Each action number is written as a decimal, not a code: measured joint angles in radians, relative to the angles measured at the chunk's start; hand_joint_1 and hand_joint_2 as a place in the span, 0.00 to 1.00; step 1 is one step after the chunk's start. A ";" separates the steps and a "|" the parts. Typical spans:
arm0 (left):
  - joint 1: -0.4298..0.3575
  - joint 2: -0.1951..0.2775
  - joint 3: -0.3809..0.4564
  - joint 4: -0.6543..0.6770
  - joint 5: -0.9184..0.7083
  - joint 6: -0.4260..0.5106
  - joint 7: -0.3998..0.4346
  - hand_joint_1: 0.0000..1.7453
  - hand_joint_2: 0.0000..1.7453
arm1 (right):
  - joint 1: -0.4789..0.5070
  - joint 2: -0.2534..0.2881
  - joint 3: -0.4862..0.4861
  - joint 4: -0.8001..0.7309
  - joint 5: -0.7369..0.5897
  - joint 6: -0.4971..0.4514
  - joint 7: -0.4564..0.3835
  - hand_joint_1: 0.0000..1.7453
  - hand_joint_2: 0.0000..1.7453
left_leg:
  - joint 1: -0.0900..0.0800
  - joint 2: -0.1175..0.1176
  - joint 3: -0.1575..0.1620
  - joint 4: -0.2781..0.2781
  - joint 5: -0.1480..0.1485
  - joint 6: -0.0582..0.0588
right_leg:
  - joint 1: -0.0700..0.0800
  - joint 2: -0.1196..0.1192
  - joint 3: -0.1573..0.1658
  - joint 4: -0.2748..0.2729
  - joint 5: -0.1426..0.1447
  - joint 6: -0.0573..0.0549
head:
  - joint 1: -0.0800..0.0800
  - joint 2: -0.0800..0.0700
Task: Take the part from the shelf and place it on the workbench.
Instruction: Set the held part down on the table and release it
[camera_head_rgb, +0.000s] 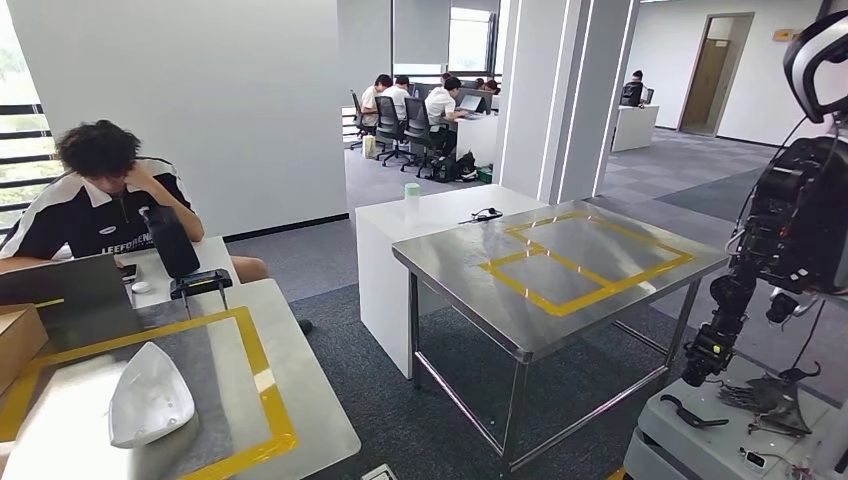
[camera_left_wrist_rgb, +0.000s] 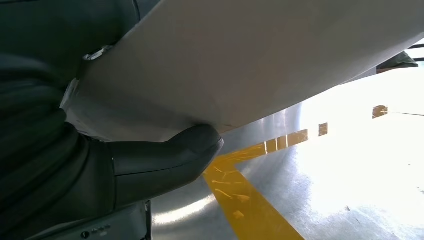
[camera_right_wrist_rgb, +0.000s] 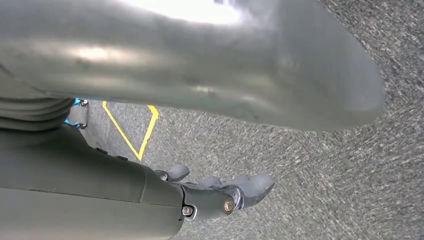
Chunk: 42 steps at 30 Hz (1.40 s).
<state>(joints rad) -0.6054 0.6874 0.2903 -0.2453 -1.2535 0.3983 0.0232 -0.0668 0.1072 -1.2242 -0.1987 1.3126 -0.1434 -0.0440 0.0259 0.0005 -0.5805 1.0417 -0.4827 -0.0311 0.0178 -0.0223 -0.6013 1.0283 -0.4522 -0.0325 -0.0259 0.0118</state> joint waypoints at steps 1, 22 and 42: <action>0.000 0.000 0.000 0.000 0.000 -0.001 -0.002 1.00 1.00 | 0.000 0.000 0.000 0.000 0.002 0.000 0.000 0.00 0.00 | 0.000 0.000 0.000 0.000 0.000 0.000 | 0.000 0.000 0.000 0.000 0.000 0.001 | 0.000 0.000; -0.010 -0.011 0.015 -0.009 -0.027 0.016 -0.269 1.00 1.00 | -0.001 -0.002 0.000 0.000 0.016 0.010 0.019 0.00 0.00 | 0.002 0.000 0.000 -0.006 0.005 -0.009 | 0.002 0.000 -0.008 0.006 -0.002 0.001 | 0.000 0.000; -0.051 -0.044 0.016 -0.011 -0.078 0.058 -0.227 0.00 0.00 | -0.002 -0.001 0.000 0.000 0.016 0.004 0.019 0.00 0.00 | 0.002 0.001 0.000 -0.007 0.005 -0.009 | 0.002 0.001 -0.008 0.006 -0.001 0.000 | 0.000 0.000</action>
<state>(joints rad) -0.6565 0.6433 0.3059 -0.2563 -1.3319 0.4560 -0.2043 -0.0688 0.1058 -1.2242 -0.1987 1.3284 -0.1397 -0.0252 0.0282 0.0011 -0.5808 1.0349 -0.4772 -0.0403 0.0194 -0.0210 -0.6091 1.0346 -0.4537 -0.0324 -0.0259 0.0118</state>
